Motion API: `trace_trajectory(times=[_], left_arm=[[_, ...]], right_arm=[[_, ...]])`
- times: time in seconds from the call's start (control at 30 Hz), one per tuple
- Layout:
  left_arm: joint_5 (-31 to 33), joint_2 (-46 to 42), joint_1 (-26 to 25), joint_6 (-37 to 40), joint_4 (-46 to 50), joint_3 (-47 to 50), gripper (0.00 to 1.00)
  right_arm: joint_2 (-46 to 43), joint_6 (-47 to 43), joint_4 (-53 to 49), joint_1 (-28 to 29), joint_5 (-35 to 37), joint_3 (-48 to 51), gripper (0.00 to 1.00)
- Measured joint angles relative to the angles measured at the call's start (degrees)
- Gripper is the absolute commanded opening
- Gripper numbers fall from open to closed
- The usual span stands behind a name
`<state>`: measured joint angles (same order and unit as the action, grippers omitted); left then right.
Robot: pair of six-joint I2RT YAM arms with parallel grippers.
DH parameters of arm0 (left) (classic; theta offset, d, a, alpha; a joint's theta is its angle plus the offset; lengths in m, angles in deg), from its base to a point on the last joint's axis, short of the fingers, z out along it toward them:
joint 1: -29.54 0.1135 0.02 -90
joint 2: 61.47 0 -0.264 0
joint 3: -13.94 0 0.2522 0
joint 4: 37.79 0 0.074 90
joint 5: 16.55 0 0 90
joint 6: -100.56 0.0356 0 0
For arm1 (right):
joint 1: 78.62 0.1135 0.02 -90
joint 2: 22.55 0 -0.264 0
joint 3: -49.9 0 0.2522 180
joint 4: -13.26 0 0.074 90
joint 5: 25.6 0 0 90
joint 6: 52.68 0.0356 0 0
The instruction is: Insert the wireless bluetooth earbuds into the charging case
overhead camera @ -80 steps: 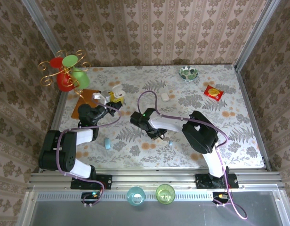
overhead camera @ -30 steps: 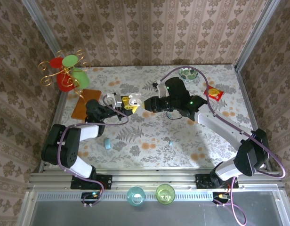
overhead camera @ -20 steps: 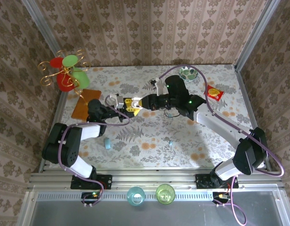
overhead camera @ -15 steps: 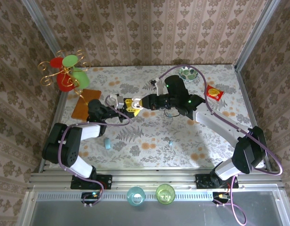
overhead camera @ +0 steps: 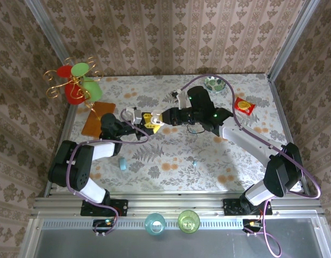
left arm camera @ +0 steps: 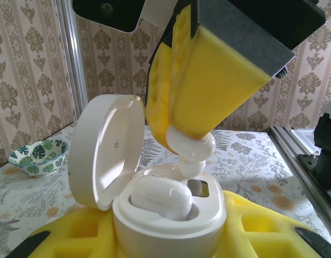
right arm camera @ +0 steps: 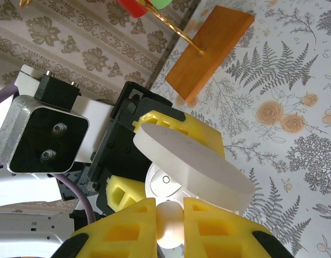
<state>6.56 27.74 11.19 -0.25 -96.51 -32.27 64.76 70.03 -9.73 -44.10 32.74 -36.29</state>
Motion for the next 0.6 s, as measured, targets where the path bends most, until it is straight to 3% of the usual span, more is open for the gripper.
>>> trace_trajectory(times=[0.43,0.6], left_arm=[[0.0,-0.1,0.0,-0.7,0.0,-0.7,0.27],[0.0,-0.1,0.0,-1.0,0.0,-0.9,0.27]], right_arm=[[0.0,-1.5,-0.3,-0.5,1.4,0.0,0.17],[0.3,-1.7,-0.4,-0.5,1.4,0.0,0.27]])
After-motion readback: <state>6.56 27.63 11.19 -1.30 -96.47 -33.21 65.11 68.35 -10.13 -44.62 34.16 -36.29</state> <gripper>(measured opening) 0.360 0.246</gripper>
